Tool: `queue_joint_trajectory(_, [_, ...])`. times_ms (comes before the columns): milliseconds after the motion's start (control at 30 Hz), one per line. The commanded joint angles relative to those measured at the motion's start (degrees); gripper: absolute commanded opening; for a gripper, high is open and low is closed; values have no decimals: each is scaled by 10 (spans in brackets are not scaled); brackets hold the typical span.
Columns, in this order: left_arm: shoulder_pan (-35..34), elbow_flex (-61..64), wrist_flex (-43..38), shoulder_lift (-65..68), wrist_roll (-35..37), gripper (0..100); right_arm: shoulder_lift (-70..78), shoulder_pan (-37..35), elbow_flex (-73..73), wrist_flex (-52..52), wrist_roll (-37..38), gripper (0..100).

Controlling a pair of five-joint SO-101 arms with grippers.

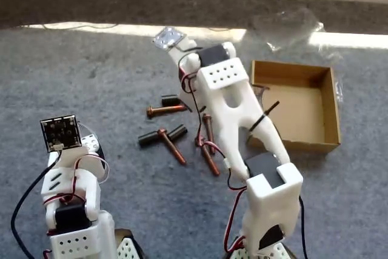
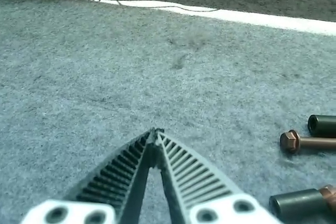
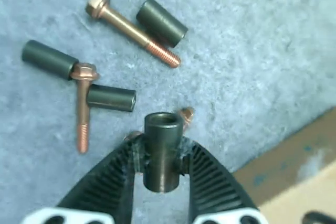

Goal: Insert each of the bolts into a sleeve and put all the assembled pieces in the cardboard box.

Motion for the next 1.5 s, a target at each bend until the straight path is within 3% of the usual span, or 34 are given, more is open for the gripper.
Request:
queue_joint_trajectory(0, [12, -3, -11, -7, -4, 4, -10, 7, -139, 87, -27, 5])
queue_joint_trajectory(167, [29, -3, -11, -7, -4, 4, -36, 13, -239, 115, -36, 5])
queue_joint_trajectory(467, [58, 5, -12, -6, -5, 4, -244, 15, -134, 113, -63, 5])
queue_joint_trajectory(733, [101, 11, -10, -4, -5, 4, -444, 15, 54, 86, -65, 5])
queue_joint_trajectory(1100, [137, 17, -11, -4, -44, 4, -713, 18, 394, -56, -65, 5])
queue_joint_trajectory(1300, [164, 13, -10, -3, -45, 4, -829, 99, 562, -133, -65, 5])
queue_joint_trajectory(1467, [216, 12, -10, -2, -80, 4, -902, 116, 703, -193, -65, 5])
